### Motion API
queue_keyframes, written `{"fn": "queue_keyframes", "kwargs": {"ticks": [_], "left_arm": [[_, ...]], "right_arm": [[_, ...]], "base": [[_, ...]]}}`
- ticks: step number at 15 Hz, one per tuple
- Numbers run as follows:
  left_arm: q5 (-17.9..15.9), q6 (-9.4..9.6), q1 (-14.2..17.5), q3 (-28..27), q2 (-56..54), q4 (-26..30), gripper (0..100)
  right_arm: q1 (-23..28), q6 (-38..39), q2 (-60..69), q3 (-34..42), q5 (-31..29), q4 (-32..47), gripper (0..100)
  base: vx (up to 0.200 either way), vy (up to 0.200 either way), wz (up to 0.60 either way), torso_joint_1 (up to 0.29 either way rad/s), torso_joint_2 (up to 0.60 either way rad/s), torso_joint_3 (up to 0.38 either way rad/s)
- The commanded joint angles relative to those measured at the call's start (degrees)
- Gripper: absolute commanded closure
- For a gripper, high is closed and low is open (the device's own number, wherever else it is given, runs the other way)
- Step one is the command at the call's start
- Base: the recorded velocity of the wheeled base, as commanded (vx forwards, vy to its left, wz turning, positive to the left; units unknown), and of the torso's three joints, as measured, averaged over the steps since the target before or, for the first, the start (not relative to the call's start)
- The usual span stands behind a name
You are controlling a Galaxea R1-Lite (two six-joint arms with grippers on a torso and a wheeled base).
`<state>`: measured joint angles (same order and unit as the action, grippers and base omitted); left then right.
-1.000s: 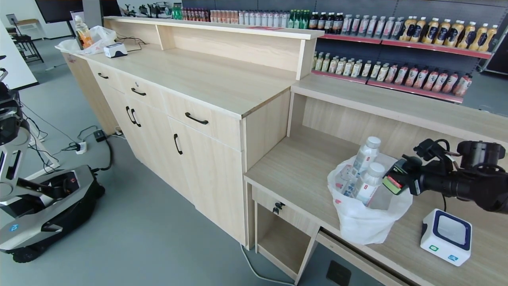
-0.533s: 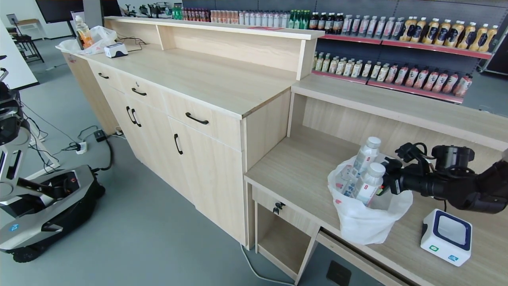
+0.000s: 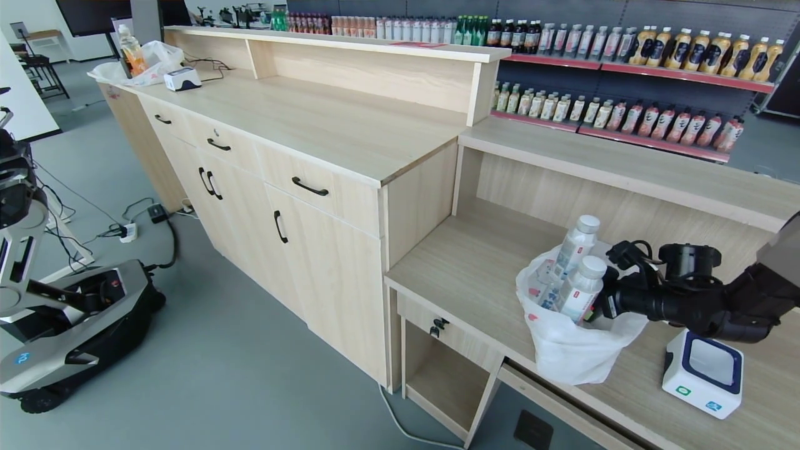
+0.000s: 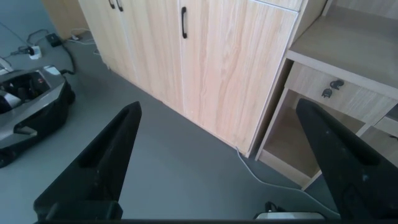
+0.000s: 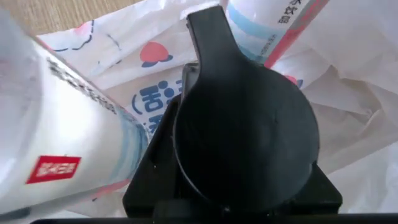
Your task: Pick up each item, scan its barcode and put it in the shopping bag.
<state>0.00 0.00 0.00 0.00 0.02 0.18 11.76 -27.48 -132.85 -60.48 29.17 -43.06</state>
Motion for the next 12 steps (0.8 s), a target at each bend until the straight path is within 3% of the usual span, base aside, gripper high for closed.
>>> {"fn": "queue_keyframes", "kwargs": {"ticks": [1, 12], "left_arm": [[0.0, 0.00, 0.0, 0.0, 0.0, 0.0, 0], [0.0, 0.00, 0.0, 0.0, 0.0, 0.0, 0]], "right_arm": [[-0.4, 0.1, -1.3, -0.3, -2.3, -0.1, 100], [-0.7, 0.2, -1.4, 0.7, -3.0, 0.1, 100]], "base": [[0.000, 0.000, 0.00, 0.000, 0.00, 0.000], [0.000, 0.000, 0.00, 0.000, 0.00, 0.000]]}}
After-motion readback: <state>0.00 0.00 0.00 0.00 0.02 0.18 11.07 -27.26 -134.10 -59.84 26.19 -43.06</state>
